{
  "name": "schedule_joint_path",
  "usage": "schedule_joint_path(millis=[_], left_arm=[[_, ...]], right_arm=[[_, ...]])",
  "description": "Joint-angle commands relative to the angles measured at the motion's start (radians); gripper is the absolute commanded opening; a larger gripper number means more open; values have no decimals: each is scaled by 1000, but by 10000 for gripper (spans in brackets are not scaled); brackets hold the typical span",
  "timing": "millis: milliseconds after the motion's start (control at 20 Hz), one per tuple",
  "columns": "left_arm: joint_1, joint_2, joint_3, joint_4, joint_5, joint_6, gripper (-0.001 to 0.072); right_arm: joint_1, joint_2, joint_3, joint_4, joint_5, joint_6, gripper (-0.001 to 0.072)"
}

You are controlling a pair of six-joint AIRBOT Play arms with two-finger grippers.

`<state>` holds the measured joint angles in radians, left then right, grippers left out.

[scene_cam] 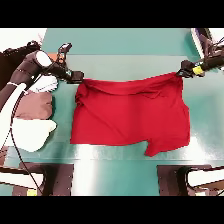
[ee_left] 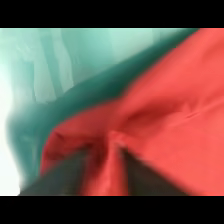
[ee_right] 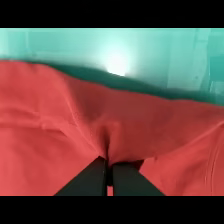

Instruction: Fold the shirts.

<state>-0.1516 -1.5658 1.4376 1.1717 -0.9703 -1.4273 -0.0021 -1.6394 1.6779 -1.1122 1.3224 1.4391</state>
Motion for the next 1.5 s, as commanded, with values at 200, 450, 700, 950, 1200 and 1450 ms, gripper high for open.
schedule_joint_path(millis=[200, 450, 700, 950, 1200, 1450], left_arm=[[84, -10, 87, 3, -175, -5, 464], [197, 228, -83, 4, -348, 5, 463], [195, 500, -597, -47, -329, 3, 463], [195, 602, -935, -157, -213, 25, 463], [195, 603, -1013, -247, -142, 48, 463], [195, 603, -1040, -268, -138, 53, 312]], right_arm=[[-13, -80, 150, -6, 62, -1, 411], [-98, 93, -5, -5, 134, -77, 410], [-163, 330, -315, -4, 139, -116, 410], [-201, 464, -487, 25, 136, -117, 409], [-237, 527, -535, 71, 139, -122, 409], [-239, 548, -535, 72, 145, -122, 409]])
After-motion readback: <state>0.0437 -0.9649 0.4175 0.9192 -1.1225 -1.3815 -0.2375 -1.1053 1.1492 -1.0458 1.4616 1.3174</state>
